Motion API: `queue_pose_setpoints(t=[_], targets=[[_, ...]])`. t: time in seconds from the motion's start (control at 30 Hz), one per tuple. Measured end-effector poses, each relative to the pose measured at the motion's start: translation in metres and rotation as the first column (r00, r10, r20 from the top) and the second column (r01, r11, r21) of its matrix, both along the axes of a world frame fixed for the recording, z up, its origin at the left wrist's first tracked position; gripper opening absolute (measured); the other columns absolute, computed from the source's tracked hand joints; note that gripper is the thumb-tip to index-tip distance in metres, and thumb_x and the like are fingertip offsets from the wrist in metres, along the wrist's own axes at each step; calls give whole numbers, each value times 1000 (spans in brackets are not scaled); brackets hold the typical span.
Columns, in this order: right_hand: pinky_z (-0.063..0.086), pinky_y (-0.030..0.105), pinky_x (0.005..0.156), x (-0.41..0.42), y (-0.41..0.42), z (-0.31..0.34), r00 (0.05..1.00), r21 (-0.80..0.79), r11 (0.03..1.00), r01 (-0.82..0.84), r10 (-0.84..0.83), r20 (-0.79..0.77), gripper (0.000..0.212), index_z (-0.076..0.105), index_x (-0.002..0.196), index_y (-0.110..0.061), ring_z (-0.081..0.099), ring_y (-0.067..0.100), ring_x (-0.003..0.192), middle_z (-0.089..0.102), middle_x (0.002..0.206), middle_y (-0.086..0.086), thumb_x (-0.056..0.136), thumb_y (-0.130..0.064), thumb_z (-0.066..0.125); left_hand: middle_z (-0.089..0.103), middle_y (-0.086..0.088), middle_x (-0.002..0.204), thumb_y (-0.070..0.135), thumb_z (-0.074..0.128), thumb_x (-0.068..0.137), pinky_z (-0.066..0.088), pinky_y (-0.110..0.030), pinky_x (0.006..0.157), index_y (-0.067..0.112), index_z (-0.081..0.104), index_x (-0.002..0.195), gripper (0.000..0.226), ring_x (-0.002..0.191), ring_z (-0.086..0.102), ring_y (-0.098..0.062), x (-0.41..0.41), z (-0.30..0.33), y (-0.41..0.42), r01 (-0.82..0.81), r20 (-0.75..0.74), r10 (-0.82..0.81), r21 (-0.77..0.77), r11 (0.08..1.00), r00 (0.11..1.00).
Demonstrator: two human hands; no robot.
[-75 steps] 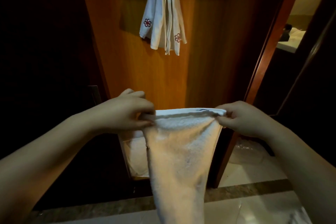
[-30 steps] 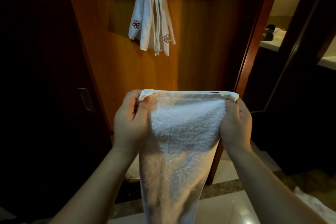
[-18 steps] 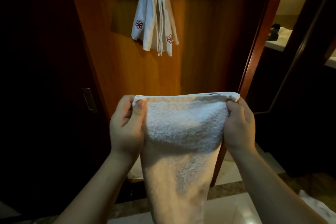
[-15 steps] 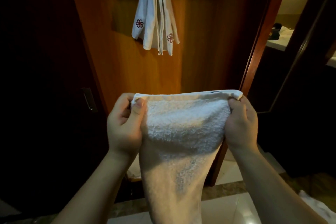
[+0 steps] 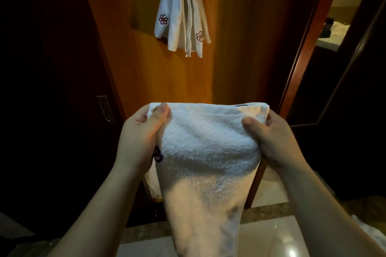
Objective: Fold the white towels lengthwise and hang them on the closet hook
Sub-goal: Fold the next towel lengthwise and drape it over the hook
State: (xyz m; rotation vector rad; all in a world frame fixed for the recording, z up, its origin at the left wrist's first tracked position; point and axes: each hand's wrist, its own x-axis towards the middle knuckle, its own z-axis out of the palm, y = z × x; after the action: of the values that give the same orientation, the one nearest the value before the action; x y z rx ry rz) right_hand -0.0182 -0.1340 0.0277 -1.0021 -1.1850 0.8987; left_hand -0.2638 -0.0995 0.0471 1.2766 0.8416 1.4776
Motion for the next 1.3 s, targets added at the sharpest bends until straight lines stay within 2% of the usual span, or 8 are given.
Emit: queue_pose_setpoints(t=[0.13, 0.33, 0.5, 0.67, 0.9, 1.1, 1.2, 1.3], targets=[[59, 41, 85, 6, 9, -6, 925, -173, 929, -328, 277, -261, 64, 65, 127, -8, 67, 37, 114, 68, 125, 19, 71, -29, 87, 74, 2, 74, 36, 66, 84, 55, -25, 59, 29, 78, 79, 14, 68, 69, -12, -3, 0, 0, -26, -49, 28, 48, 999, 998], [57, 42, 87, 1, 17, -9, 893, -109, 953, -283, 220, -393, 54, 75, 110, -12, 68, 35, 111, 71, 117, 20, 62, -27, 95, 74, 6, 74, 38, 68, 81, 51, -19, 53, 34, 79, 84, 11, 63, 69, -5, -12, -1, -2, 15, -107, -3, 108, 994, 994], [56, 39, 88, -8, 20, -13, 866, -57, 942, -332, 280, -413, 23, 75, 107, -8, 69, 31, 105, 72, 107, 19, 84, -11, 72, 78, -7, 94, 22, 76, 75, 56, -23, 64, 25, 80, 95, 21, 80, 75, -17, -29, -17, 13, 321, -169, -335, -105, 941, 927], [57, 41, 89, -6, 25, -29, 852, -202, 875, -440, 336, -402, 32, 71, 118, -4, 65, 38, 117, 66, 125, 25, 89, -17, 68, 76, -15, 104, 41, 81, 72, 57, -27, 75, 17, 79, 102, 39, 93, 73, -24, -36, -42, 31, 307, -132, -339, -215, 927, 931], [60, 39, 82, -17, 34, -54, 973, -394, 906, -152, 69, -219, 23, 67, 120, -14, 72, 29, 105, 73, 116, 15, 103, -22, 55, 78, -3, 92, 35, 66, 94, 57, -50, 89, 22, 79, 97, 19, 88, 75, -22, -9, -76, 29, -37, -297, -33, -226, 973, 954], [47, 18, 69, -67, 3, -85, 919, -325, 862, 388, -335, 208, 28, 68, 109, -36, 66, -10, 88, 70, 87, -30, 99, -54, 50, 75, -11, 85, 43, 63, 95, 56, -53, 80, 14, 75, 90, 32, 85, 72, -30, 19, -91, -1, -273, -352, 180, -236, 933, 919], [43, 4, 70, -96, -16, -94, 934, -259, 904, 340, -292, 208, 19, 59, 109, -53, 58, -20, 98, 62, 91, -44, 98, -59, 44, 74, -5, 80, 43, 60, 97, 58, -47, 77, 22, 74, 86, 28, 79, 71, -15, 33, -96, -26, -261, -345, 179, -207, 943, 921], [34, -9, 74, -114, -30, -95, 971, -223, 949, 222, -196, 133, 17, 52, 107, -68, 50, -30, 102, 54, 101, -56, 98, -55, 43, 75, 11, 84, 38, 57, 98, 54, -16, 63, 43, 73, 91, 18, 81, 71, -1, 45, -97, -51, -140, -276, 85, -187, 972, 957]])
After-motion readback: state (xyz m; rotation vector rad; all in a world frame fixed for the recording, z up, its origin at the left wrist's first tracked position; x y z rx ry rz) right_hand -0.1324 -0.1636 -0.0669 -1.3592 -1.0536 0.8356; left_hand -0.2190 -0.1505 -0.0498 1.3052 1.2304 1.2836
